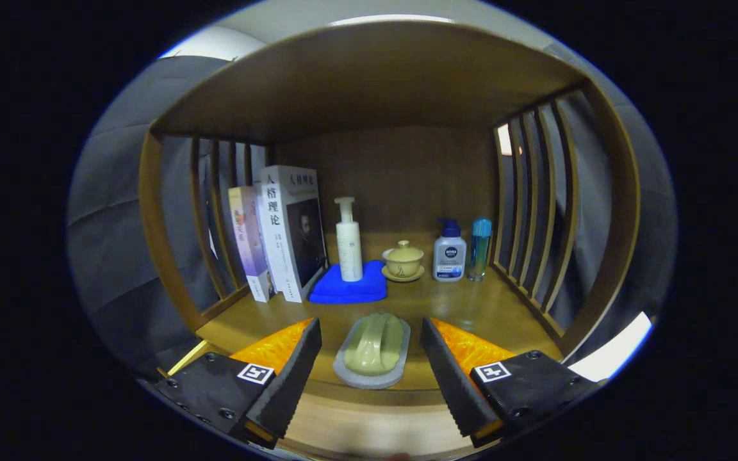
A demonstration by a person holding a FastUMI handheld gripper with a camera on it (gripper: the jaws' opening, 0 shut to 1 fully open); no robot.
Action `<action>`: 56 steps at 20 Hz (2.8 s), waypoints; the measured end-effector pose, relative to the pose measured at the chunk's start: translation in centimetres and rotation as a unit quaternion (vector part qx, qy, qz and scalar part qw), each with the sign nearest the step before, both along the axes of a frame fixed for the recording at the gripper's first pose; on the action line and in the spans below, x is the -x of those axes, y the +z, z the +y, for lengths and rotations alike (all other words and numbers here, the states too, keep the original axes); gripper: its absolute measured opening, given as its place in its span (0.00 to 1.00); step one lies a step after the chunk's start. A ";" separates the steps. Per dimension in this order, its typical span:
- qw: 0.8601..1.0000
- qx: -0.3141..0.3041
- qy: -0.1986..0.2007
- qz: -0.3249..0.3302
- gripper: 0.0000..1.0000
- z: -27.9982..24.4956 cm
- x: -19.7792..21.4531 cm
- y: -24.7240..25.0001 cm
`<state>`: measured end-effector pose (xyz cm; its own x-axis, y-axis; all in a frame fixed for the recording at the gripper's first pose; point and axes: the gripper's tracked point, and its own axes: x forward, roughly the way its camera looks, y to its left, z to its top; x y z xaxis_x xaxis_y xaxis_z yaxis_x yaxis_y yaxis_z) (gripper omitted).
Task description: Pull open the drawer, take out the items inside it, and place them on the countertop above the cabinet.
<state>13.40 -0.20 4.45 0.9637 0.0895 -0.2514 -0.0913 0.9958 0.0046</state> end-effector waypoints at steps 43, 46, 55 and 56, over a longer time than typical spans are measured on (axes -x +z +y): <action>0.996 0.034 -0.041 -0.065 1.00 2.6 15.1 -18.5; 0.997 0.031 -0.046 -0.051 1.00 2.4 14.6 -19.7; 0.997 0.027 -0.057 -0.037 0.98 2.2 13.8 -20.6; 0.997 0.028 -0.060 -0.039 0.98 2.2 13.8 -20.5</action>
